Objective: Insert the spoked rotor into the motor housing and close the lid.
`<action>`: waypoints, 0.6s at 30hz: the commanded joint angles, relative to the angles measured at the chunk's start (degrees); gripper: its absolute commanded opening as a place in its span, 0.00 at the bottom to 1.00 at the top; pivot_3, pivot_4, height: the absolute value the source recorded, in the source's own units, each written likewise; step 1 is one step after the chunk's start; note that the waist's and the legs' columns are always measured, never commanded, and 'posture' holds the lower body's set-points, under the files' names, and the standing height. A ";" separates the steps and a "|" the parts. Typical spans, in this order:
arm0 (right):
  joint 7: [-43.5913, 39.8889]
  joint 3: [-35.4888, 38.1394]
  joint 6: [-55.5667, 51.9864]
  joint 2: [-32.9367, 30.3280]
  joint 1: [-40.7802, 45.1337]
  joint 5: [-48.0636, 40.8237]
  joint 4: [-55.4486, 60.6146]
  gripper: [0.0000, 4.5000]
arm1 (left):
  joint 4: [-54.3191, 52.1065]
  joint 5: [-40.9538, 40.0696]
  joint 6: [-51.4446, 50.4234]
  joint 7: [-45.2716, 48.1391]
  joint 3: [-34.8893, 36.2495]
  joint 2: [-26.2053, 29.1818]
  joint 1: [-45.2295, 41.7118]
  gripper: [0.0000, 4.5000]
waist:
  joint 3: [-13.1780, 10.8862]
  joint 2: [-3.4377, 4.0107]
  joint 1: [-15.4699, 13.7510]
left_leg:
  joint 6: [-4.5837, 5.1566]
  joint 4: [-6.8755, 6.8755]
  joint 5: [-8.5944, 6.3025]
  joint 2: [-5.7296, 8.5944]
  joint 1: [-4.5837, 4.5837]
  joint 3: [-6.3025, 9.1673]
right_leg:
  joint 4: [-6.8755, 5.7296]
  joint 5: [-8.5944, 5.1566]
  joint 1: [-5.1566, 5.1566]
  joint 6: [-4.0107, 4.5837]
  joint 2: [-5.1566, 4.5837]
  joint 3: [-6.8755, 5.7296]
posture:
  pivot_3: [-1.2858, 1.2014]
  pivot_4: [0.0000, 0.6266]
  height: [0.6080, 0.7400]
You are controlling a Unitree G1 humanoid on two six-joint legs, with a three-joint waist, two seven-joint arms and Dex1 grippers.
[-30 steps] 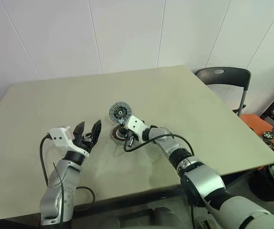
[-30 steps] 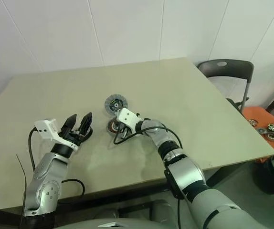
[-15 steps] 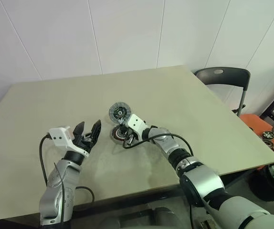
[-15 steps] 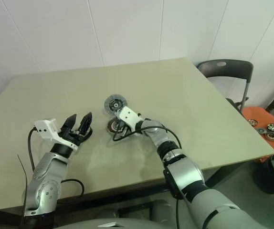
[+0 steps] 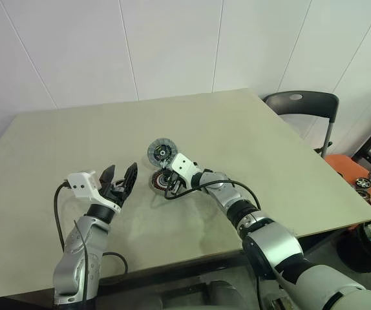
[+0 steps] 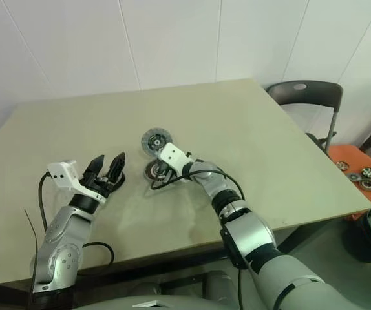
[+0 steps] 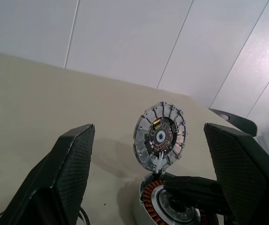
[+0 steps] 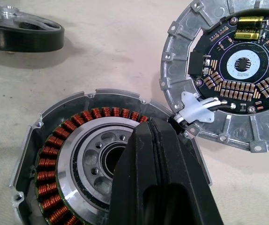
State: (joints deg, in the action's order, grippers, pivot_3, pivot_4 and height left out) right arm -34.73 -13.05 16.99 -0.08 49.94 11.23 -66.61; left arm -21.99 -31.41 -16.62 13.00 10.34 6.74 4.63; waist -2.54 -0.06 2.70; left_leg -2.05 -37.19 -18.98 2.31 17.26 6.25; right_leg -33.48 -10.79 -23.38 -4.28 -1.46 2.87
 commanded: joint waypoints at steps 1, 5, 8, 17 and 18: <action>-1.27 3.46 1.85 0.77 1.41 -3.95 1.59 0.01 | -0.99 -0.65 0.59 0.91 0.97 0.97 -1.01 0.89 | -0.01 0.00 0.01 | 0.00 0.00 0.00 0.00 0.00 0.00 | 0.00 0.00 -0.01 0.00 0.00 0.00 | 0.52 0.00 1.00; -7.94 10.07 -1.42 2.11 3.88 -12.66 4.09 0.01 | -1.82 -2.67 -0.62 4.48 1.45 4.09 -1.08 0.89 | -0.03 0.03 0.06 | 0.00 0.01 0.00 -0.02 0.00 0.03 | 0.00 0.12 -0.15 0.11 0.02 -0.01 | 0.52 0.00 1.00; -11.71 8.72 -2.00 1.97 3.45 -12.04 4.82 0.01 | -3.02 -5.72 -2.90 8.09 1.66 7.44 -0.88 0.89 | -0.03 0.04 0.07 | 0.00 0.01 0.00 -0.02 0.00 0.03 | 0.03 0.18 -0.26 0.08 0.01 -0.02 | 0.52 0.00 1.00; -8.29 5.31 -0.58 1.90 1.76 -7.45 3.19 0.01 | -2.56 -13.90 -10.49 20.01 6.31 21.04 0.33 0.89 | -0.06 0.08 1.07 | 0.00 0.04 0.00 -0.02 0.05 0.04 | 0.02 0.10 -0.34 0.14 0.00 -0.02 | 0.52 0.00 1.00; -8.43 5.23 -0.50 1.98 1.57 -7.35 3.10 0.01 | -1.64 -14.49 -11.42 22.21 7.23 23.49 0.40 0.89 | -0.06 0.09 1.28 | 0.00 0.04 0.00 -0.02 0.05 0.04 | 0.02 0.09 -0.35 0.12 0.00 -0.02 | 0.52 0.00 1.00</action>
State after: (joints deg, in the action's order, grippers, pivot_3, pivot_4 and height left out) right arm -43.49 -7.62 15.37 1.60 50.75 3.54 -64.28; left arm -23.06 -43.95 -27.07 32.45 15.37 28.18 5.42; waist -2.61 0.03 3.99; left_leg -2.04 -37.15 -18.98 2.29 17.31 6.28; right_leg -33.47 -10.71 -23.73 -4.16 -1.46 2.86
